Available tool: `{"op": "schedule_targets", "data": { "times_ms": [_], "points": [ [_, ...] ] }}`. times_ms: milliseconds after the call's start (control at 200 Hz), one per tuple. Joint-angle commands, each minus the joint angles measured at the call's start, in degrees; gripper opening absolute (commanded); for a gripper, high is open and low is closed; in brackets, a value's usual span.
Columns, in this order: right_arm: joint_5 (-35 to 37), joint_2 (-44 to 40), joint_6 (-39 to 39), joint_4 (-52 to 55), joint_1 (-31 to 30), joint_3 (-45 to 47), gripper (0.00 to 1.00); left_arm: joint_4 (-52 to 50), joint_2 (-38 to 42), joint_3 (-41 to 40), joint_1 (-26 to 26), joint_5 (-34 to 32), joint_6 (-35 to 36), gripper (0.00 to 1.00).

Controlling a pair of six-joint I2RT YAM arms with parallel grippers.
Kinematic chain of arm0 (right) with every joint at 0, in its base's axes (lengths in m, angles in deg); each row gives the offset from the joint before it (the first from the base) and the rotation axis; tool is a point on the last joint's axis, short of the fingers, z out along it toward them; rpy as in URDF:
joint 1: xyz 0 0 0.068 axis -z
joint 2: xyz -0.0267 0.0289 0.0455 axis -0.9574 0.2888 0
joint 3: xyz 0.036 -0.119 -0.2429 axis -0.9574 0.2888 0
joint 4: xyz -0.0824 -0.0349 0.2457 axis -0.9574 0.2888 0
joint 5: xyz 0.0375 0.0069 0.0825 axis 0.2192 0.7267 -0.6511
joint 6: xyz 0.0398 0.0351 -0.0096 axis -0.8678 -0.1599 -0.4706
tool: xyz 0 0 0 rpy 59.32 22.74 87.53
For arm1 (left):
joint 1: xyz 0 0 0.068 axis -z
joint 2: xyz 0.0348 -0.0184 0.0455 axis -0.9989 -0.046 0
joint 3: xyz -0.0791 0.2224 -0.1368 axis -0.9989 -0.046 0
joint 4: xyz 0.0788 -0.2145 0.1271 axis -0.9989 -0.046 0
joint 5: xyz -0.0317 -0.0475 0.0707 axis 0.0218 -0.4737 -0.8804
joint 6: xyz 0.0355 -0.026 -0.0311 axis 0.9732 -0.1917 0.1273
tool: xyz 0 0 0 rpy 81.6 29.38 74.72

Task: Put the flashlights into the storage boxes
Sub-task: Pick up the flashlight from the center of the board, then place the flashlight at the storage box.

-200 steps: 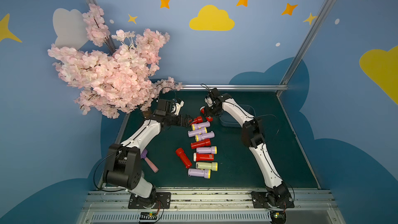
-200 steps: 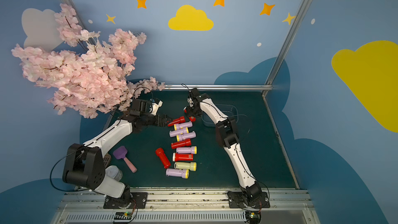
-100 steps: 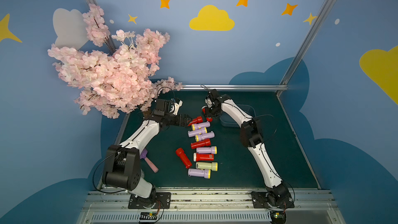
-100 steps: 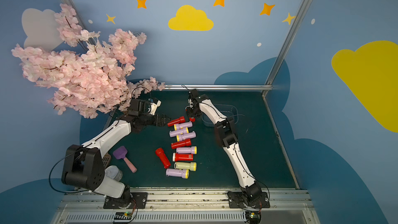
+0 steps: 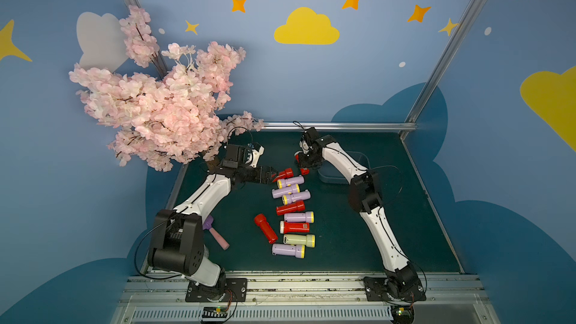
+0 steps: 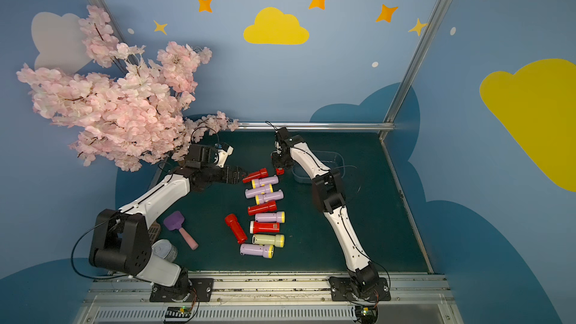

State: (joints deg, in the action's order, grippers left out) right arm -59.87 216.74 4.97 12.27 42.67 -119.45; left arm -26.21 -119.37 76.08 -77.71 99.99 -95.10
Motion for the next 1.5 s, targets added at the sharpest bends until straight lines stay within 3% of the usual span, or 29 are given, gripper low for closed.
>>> {"op": "schedule_targets", "data": {
  "times_ms": [0,390,891,1056,1497],
  "points": [
    [-0.59,-7.67,-1.24,0.40,1.33,-1.62,0.28,0.85,0.80,0.09,-0.25,1.33,-0.51,0.99],
    [-0.33,-16.44,-2.48,5.24,5.77,-0.34,0.28,3.38,-1.90,2.38,-0.25,2.19,-2.44,0.99],
    [2.56,-27.24,-3.76,1.94,8.83,23.35,0.27,1.39,-7.53,9.10,2.25,4.07,-1.93,0.99],
    [1.54,-26.90,-4.86,-1.30,9.33,27.59,0.27,-1.52,-8.70,11.17,3.93,3.03,-0.02,0.99],
    [-0.06,-18.83,-8.66,-3.29,9.37,25.78,0.29,-5.42,-6.90,11.38,4.85,0.51,1.41,0.99]
  ]
}}
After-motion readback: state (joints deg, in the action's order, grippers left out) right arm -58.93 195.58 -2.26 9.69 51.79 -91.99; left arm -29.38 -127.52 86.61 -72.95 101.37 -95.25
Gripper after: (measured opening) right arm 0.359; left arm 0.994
